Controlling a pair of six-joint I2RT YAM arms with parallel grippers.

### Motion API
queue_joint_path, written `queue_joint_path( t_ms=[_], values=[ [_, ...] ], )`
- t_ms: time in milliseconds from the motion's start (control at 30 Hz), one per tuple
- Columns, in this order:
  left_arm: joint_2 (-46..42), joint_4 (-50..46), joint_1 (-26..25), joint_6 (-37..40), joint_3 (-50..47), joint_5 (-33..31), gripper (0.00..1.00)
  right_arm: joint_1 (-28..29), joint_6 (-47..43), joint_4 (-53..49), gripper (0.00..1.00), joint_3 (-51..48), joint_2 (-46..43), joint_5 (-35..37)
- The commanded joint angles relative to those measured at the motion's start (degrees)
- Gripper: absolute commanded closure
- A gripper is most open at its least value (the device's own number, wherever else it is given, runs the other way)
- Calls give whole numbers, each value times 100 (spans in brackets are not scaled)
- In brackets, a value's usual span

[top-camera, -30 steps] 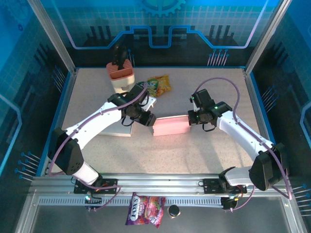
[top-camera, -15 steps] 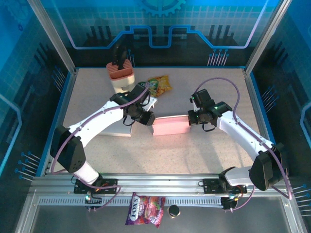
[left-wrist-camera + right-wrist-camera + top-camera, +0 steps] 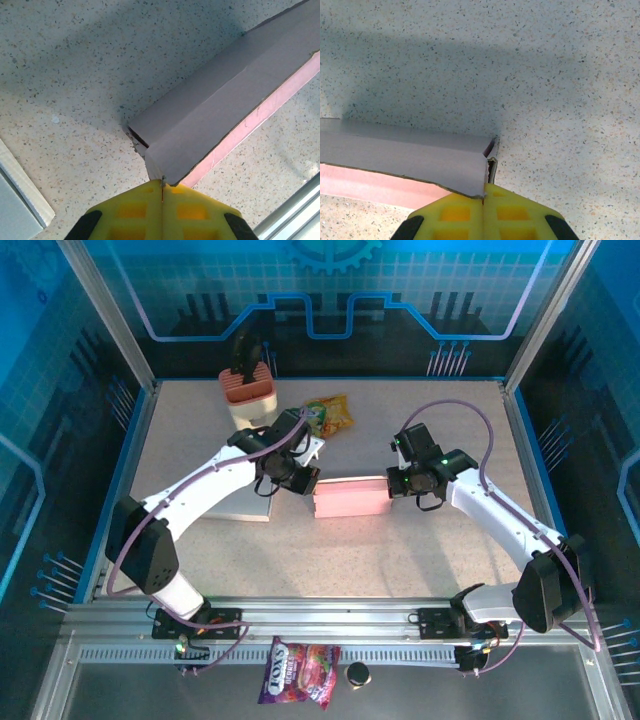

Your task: Fold the paper box

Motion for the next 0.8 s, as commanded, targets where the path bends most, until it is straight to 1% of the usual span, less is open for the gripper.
queue_joint_path(
  t_ms=[0,133,333,533,767],
  values=[
    [109,-200,-44,-388,259,282,99,94,126,-186,100,-95,14,-65],
    [144,-348,-46,-815,343,383,100,127,170,-180,100,-104,28,-21],
    [276,-599,-47,-1596,540,553,100,159,246,-124,100,-153,24,-7],
    [394,-772,-49,-1884,756,646,100,199,274,-114,100,-183,3,42],
    [562,-850,15,-2229,910,963,100,208,281,-103,100,-201,2,36]
  ],
)
